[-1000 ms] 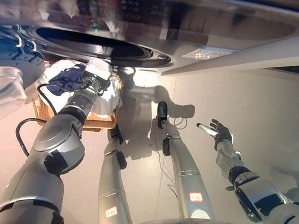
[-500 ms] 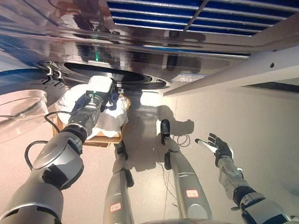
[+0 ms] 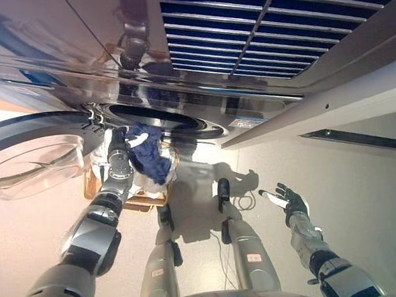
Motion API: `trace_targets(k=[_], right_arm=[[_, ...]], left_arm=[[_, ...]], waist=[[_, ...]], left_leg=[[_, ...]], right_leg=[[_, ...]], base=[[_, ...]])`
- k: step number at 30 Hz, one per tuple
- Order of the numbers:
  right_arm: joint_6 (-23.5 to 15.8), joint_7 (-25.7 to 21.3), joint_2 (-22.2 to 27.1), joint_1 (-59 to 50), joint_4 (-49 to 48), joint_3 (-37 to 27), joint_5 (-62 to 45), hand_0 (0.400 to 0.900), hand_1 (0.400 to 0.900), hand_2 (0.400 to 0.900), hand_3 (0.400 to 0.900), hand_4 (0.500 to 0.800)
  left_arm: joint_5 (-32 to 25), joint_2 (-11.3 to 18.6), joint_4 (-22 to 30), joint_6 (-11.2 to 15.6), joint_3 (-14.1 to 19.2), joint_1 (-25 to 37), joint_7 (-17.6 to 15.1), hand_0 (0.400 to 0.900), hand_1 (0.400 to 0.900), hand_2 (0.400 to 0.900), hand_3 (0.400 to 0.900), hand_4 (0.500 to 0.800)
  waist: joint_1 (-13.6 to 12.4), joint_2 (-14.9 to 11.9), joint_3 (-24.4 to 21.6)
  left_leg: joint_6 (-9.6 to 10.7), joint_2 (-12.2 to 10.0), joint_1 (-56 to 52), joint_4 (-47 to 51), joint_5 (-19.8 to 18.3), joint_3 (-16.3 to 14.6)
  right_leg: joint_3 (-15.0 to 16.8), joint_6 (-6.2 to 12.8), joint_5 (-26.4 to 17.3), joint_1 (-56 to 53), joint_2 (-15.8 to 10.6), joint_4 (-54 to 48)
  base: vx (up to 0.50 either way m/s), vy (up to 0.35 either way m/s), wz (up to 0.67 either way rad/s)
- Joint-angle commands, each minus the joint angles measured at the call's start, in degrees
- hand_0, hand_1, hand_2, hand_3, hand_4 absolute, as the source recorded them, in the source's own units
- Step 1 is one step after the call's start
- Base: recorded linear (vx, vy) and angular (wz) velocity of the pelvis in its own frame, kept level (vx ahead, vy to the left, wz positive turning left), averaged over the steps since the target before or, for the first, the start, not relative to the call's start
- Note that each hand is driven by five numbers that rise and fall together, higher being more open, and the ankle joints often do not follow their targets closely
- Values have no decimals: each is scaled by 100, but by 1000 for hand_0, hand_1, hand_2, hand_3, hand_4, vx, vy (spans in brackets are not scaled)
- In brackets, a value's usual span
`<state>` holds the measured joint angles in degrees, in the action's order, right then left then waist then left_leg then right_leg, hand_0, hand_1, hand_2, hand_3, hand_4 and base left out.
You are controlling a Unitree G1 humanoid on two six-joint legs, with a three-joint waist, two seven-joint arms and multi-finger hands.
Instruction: Put the clothes in the basket into the washing machine.
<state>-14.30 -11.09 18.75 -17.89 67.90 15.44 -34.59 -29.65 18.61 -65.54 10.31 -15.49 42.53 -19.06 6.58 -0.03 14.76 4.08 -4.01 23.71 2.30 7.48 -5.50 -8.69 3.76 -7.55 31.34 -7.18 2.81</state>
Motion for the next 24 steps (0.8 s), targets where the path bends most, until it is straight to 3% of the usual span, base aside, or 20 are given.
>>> trace_targets(k=[1, 3, 6, 14, 19, 24], right_arm=[[-67, -55, 249, -50, 208, -254, -257, 900, 900, 900, 900, 800], [-15, -19, 283, -186, 444, -336, -319, 900, 900, 900, 900, 800], [35, -114, 184, -389, 652, -291, -318, 900, 900, 900, 900, 800], [28, -561, -179, -1287, 941, 20, -467, 900, 900, 900, 900, 800], [-66, -707, -327, -1568, 951, 123, -610, 900, 900, 900, 900, 800], [-214, -760, -332, -1152, 754, 101, -578, 900, 900, 900, 900, 800]], left_arm=[[-1502, -44, 227, 807, 535, 317, 480, 400, 400, 400, 400, 500], [-2606, -457, 279, 908, 948, 261, 789, 400, 400, 400, 400, 500], [-3252, -824, 265, 1022, 1159, 442, 844, 400, 400, 400, 400, 500], [-3595, -1098, 21, 1411, 1365, 1522, 257, 400, 400, 400, 400, 500], [-3707, -962, -43, 1574, 1458, 2315, 102, 400, 400, 400, 400, 500], [-3475, -237, -353, 1518, 1522, 2834, -97, 400, 400, 400, 400, 500]], waist=[[119, 63, -29], [101, 40, -110], [106, 37, -168], [142, -48, -260], [278, -281, -266], [561, -653, -384]], left_leg=[[103, 155, 45, 71, 8, 230], [109, 150, -5, 117, -3, 242], [115, 140, -33, 172, -2, 238], [133, 73, 101, 213, 14, 240], [143, 1, 329, 209, 28, 215], [146, -141, 561, 166, 22, 110]], right_leg=[[-265, 393, -103, -476, 212, -299], [-262, 376, -72, -506, 236, -317], [-264, 374, -65, -515, 258, -342], [-270, 402, -99, -390, 296, -397], [-226, 416, -166, -132, 372, -400], [-74, 443, -277, 151, 485, -422]], base=[[32, -10, 3], [42, -13, 2], [33, -2, -2], [7, 0, -4], [9, -17, -18], [22, -23, -33]])
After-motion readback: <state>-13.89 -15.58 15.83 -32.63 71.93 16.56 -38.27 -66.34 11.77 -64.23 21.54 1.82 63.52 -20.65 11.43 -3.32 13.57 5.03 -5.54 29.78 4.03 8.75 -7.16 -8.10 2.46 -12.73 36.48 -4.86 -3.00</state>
